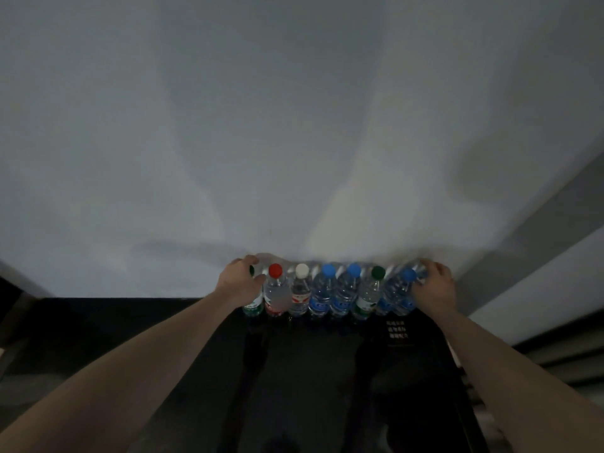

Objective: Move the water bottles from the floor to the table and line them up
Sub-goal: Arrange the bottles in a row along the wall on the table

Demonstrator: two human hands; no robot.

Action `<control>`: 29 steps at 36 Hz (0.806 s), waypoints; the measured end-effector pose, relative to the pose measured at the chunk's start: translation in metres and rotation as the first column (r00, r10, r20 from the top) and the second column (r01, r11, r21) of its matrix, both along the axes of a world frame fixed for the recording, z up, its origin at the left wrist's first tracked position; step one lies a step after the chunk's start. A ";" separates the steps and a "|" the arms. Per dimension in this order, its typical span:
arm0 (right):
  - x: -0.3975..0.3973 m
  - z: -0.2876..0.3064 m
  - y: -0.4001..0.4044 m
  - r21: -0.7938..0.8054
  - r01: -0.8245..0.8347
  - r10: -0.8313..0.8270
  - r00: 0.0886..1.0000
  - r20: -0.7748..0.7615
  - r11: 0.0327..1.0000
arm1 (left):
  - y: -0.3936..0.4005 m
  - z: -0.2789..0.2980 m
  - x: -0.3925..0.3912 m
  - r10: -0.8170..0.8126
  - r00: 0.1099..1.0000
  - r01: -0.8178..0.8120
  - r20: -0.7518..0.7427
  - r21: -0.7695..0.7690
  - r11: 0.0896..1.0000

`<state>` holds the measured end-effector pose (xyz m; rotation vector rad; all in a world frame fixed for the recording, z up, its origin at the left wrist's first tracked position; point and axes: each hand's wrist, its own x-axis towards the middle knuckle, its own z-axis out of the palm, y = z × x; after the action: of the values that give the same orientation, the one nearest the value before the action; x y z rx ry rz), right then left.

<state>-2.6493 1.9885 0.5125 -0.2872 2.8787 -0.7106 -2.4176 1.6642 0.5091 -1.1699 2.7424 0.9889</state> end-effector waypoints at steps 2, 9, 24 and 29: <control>-0.011 -0.004 0.005 0.045 -0.041 0.038 0.997 0.063 0.998 | 0.001 -0.001 -0.002 0.002 1.000 -0.002 0.015 -0.009 1.000; -0.036 -0.012 0.004 0.121 -0.089 0.079 0.993 0.086 0.989 | 0.002 -0.008 -0.006 -0.016 0.999 0.018 0.045 -0.044 0.999; -0.028 -0.020 0.011 0.163 -0.321 0.332 0.942 -0.048 0.933 | 0.000 -0.009 -0.008 -0.023 0.998 0.026 0.062 -0.055 0.998; -0.031 -0.022 0.011 0.188 -0.334 0.341 0.940 -0.007 0.924 | 0.001 -0.007 -0.008 -0.015 0.998 0.018 0.061 -0.053 0.998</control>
<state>-2.6805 1.9994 0.4902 -0.7557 2.7957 -0.3763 -2.4252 1.6653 0.5017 -1.1618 2.7428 0.8690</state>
